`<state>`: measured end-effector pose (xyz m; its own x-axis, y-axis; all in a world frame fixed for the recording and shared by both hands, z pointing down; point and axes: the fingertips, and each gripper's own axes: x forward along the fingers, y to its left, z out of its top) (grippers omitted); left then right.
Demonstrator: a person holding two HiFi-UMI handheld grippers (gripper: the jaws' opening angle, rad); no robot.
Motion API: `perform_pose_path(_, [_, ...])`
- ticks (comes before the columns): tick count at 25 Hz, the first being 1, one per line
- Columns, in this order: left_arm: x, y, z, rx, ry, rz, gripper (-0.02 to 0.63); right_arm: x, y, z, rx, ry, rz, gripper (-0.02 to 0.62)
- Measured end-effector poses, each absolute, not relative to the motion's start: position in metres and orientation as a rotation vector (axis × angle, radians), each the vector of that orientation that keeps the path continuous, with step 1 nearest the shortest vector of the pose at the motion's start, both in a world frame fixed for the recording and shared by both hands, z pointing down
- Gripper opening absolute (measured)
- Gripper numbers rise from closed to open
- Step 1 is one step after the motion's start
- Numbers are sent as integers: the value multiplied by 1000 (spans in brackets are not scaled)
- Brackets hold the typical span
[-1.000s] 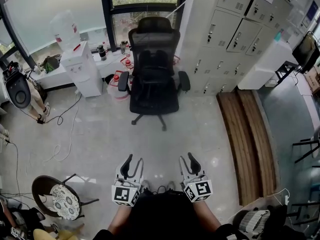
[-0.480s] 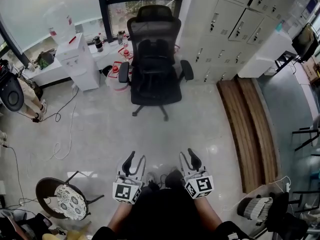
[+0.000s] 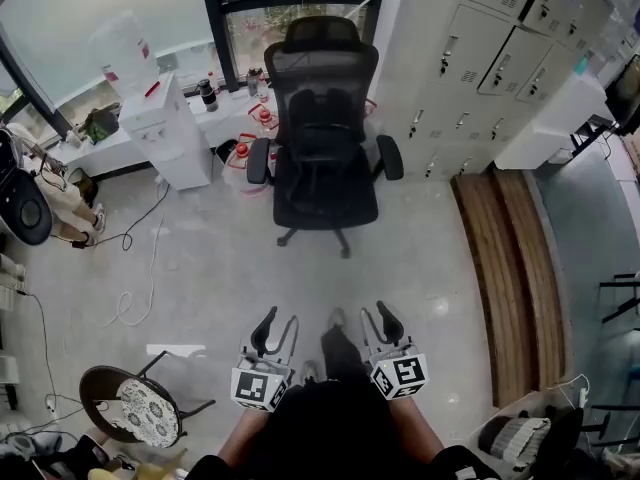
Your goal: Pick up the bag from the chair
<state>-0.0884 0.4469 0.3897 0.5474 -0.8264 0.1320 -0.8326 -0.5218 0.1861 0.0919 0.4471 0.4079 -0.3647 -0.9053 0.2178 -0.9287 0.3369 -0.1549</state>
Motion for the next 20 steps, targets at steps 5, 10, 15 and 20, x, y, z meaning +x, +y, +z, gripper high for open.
perform_pose_path(5, [-69,387,384,2552,-1443,65,144,104,381,410,1658,-2533,356,126])
perform_pose_path(10, [-45,326,373,2557,-1469,76,144,123,319,405,1615,-2537,296,126])
perform_pose_path(15, [-31,288,375,2526,-1490,85,149,134,271,403,1566,-2554,290,126])
perform_pose_path(20, [-32,250,382,2486,-1498,102,152,135,230,408,1550,-2544,327,126])
